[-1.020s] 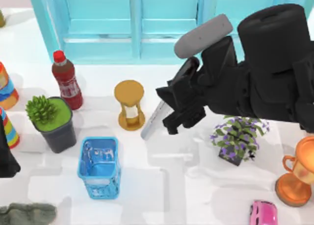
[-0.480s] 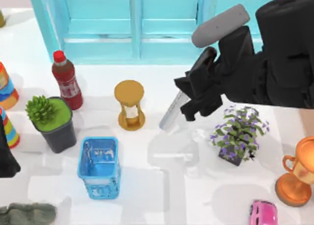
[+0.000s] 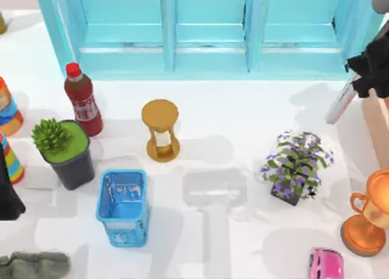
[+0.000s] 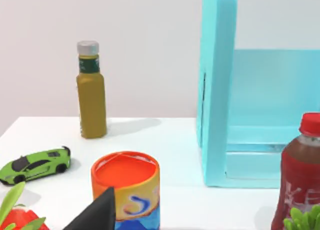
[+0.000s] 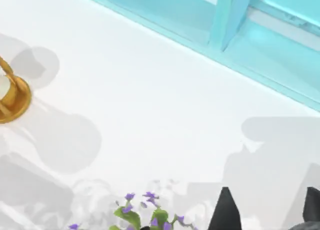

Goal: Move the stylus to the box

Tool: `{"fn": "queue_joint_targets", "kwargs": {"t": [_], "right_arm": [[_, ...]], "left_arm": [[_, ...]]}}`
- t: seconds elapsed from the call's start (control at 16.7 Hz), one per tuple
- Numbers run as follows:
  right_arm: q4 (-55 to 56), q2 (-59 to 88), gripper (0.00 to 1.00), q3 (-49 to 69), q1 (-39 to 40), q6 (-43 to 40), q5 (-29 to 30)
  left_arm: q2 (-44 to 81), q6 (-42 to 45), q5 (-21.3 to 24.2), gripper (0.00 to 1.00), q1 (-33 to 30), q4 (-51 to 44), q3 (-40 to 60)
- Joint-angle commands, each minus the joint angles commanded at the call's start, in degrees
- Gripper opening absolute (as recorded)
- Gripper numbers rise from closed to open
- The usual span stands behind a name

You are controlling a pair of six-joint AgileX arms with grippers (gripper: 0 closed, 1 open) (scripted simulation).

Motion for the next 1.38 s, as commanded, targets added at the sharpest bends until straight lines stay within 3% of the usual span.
{"fn": "queue_joint_targets", "kwargs": {"t": [0.36, 0.6, 1.08, 1.38], "right_arm": [[-13.7, -6.1, 0.00, 1.6, -23.0, -13.5, -4.2], [-19.4, -9.0, 0.00, 2.0, -32.8, -19.2, -5.9], [-19.2, -9.3, 0.00, 1.0, -34.0, -19.9, -6.0], [-9.1, -7.8, 0.00, -6.2, -32.2, -18.2, -4.6]], "left_arm": [[0.0, 0.0, 0.0, 1.00, 0.0, 0.0, 0.0], [0.0, 0.0, 0.0, 1.00, 0.0, 0.0, 0.0], [0.0, 0.0, 0.0, 1.00, 0.0, 0.0, 0.0], [0.0, 0.0, 0.0, 1.00, 0.0, 0.0, 0.0]]}}
